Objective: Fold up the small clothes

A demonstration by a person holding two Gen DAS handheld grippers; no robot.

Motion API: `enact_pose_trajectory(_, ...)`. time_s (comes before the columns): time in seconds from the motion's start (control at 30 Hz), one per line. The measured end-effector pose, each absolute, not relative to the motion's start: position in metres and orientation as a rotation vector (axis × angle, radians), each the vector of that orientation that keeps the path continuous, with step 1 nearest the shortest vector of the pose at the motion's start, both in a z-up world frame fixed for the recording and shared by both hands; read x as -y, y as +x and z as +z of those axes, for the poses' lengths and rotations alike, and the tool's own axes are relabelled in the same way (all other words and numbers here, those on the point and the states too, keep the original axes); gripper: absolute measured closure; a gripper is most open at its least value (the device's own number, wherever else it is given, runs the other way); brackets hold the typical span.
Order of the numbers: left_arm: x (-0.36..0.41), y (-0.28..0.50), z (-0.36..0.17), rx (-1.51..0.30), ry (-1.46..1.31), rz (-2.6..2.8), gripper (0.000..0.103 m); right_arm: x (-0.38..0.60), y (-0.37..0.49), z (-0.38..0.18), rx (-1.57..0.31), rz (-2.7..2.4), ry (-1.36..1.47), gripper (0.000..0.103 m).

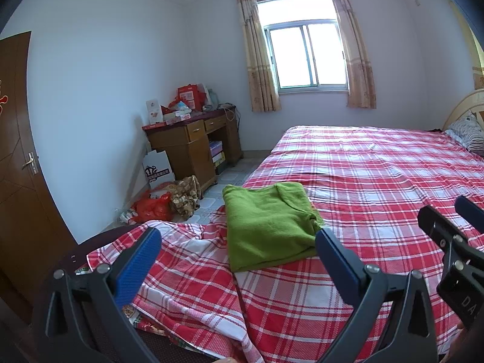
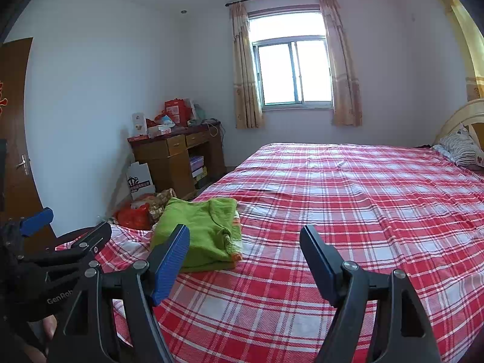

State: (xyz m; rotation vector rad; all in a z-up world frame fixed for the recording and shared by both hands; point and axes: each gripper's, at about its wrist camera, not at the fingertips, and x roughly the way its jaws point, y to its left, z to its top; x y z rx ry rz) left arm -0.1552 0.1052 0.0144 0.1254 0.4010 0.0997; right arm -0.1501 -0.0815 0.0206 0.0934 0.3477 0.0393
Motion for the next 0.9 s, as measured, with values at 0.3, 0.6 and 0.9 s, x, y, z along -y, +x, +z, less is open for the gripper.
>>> enact_pose_trajectory(0.3, -0.106, -0.154, 0.014, -0.404, 0.123, 0.094, 0.000, 0.084, -0.150, 0.020, -0.347, 0.027, 0.106, 0.027)
enact_pose_trajectory(0.6, -0.119, -0.143, 0.009, -0.451, 0.086, 0.111, 0.000, 0.087, -0.147, 0.017, -0.358, 0.009, 0.118, 0.027)
enact_pose_trajectory(0.9, -0.123, -0.138, 0.005, -0.471, 0.081, 0.099, 0.000, 0.088, -0.145, 0.014, -0.370, 0.005, 0.126, 0.027)
